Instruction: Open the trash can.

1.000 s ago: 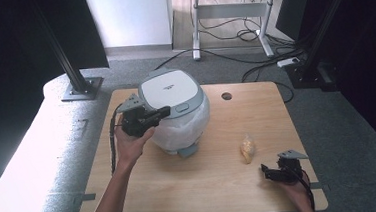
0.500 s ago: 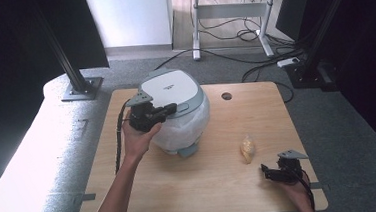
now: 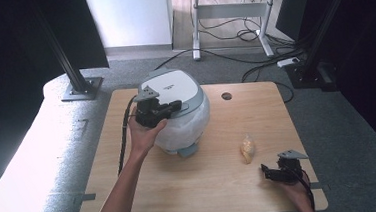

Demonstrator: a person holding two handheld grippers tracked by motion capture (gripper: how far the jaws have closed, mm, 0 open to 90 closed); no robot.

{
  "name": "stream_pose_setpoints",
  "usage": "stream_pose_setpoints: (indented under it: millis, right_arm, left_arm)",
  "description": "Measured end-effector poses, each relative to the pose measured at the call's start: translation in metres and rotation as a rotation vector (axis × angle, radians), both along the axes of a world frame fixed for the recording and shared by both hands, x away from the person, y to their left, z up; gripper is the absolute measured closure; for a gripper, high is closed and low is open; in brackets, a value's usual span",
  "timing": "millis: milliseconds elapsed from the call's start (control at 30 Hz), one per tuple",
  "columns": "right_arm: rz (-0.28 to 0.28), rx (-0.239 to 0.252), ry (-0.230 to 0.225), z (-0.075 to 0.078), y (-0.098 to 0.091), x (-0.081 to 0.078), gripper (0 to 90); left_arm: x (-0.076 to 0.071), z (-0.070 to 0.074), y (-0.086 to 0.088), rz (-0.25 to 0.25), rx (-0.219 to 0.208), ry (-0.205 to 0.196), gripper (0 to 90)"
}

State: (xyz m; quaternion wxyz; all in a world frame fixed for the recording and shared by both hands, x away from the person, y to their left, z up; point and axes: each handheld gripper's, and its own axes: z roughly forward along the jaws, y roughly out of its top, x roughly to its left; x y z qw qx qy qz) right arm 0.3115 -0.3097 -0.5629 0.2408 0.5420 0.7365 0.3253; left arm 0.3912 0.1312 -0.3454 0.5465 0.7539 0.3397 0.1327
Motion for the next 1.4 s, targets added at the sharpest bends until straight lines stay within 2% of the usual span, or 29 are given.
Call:
stream_pose_setpoints:
  millis: [100,400,567,767,867,1200,1400]
  right_arm:
    - [0.0,0.0,0.0,0.0,0.0,0.0,13.7]
    - [0.0,0.0,0.0,0.0,0.0,0.0,13.7]
    - [0.0,-0.001,0.0,0.0,0.0,0.0,13.8]
    - [0.0,-0.001,0.0,0.0,0.0,-0.0001,13.8]
    - [0.0,-0.001,0.0,0.0,0.0,-0.0001,13.8]
    - [0.0,-0.002,-0.001,0.0,0.0001,-0.0001,13.9]
    - [0.001,-0.002,-0.001,0.0,0.0001,-0.0002,14.0]
  left_arm:
    - [0.0025,-0.0022,-0.003,0.001,0.012,0.007,89.8]
    - [0.0029,-0.0034,-0.0037,-0.004,0.002,0.009,89.9]
    - [0.0006,-0.0039,-0.0054,0.007,0.014,-0.01,90.0]
    - [0.001,-0.0043,-0.0048,0.001,0.012,-0.007,90.0]
    - [-0.0003,-0.0045,-0.0059,0.004,0.026,-0.021,90.0]
    - [-0.001,-0.0058,-0.006,0.003,0.026,-0.029,90.0]
    - [0.0003,-0.0064,-0.0056,-0.008,0.008,-0.008,90.0]
